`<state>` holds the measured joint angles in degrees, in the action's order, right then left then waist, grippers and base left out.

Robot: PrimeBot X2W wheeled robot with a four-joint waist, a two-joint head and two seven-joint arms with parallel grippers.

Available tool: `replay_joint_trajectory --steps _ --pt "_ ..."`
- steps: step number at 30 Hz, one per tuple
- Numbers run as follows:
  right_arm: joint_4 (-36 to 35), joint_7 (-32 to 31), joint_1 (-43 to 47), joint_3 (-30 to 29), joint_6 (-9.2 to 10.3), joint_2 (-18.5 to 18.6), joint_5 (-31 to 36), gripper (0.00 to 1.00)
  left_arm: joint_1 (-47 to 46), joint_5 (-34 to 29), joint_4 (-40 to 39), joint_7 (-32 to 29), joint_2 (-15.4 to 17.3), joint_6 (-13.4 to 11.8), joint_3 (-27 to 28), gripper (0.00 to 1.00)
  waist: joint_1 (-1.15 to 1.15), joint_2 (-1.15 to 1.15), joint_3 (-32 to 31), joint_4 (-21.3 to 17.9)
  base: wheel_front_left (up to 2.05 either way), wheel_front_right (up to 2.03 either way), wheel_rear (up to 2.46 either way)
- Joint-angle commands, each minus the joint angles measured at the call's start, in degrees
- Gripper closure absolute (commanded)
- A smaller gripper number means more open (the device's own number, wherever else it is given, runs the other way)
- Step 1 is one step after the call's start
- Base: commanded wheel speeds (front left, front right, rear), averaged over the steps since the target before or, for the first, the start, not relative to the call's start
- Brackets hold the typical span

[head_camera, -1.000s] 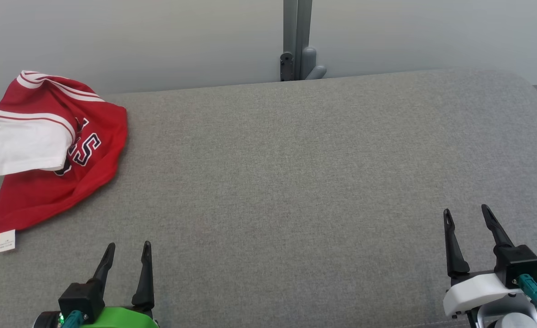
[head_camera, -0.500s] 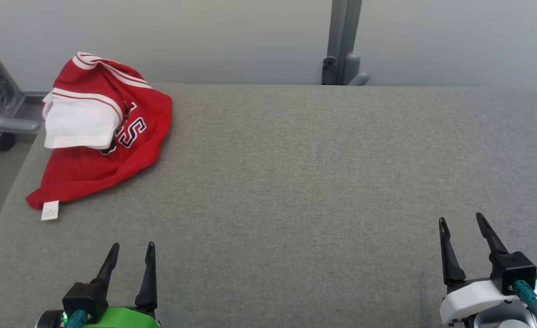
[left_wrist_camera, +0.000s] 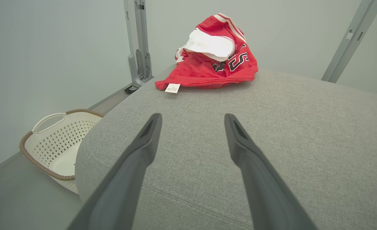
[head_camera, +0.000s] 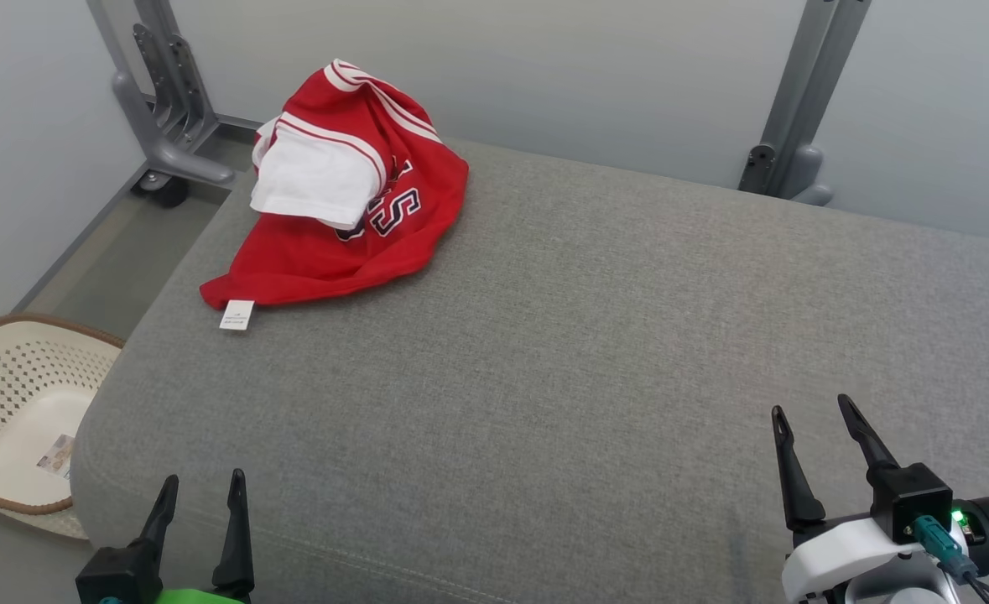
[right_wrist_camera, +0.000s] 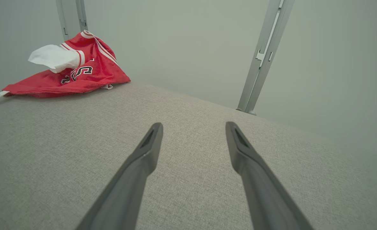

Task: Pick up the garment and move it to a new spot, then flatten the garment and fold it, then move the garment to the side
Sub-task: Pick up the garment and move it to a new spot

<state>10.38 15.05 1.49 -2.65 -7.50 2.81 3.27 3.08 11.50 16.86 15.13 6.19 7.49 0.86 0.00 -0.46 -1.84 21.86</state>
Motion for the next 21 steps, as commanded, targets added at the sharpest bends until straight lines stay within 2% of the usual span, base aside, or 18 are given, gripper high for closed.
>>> replay_joint_trajectory --steps 1,7,12,17,21 --pt "0.12 0.21 -0.39 0.08 0.02 0.15 -0.32 0.00 0.55 0.34 -0.27 0.03 -0.15 0.00 0.23 0.00 0.00 0.46 -0.44 1.74 0.00 0.00 0.00" --pt "-0.01 0.21 -0.20 0.38 0.02 0.17 0.09 0.00 -0.73 0.57 -1.30 0.03 -1.04 0.00 1.23 0.00 0.00 0.46 0.93 0.29 0.00 0.00 0.00" --pt "-0.81 0.20 -2.26 -0.02 0.01 0.18 1.48 0.00 -5.45 2.08 -1.00 0.02 -1.89 -0.01 2.49 0.00 0.00 0.46 5.51 -2.20 0.00 0.00 0.00" --pt "-1.55 0.20 -6.00 0.09 0.02 0.34 3.23 0.00 -15.72 5.38 4.80 0.00 -2.02 -0.01 3.50 0.00 0.00 0.46 12.97 -5.12 0.00 0.00 0.00" --pt "-2.42 0.20 -9.97 1.02 0.02 0.96 4.02 0.00 -26.57 9.03 10.21 -2.57 -0.09 0.00 4.55 0.00 0.00 0.46 20.69 -7.60 0.00 0.00 0.00"
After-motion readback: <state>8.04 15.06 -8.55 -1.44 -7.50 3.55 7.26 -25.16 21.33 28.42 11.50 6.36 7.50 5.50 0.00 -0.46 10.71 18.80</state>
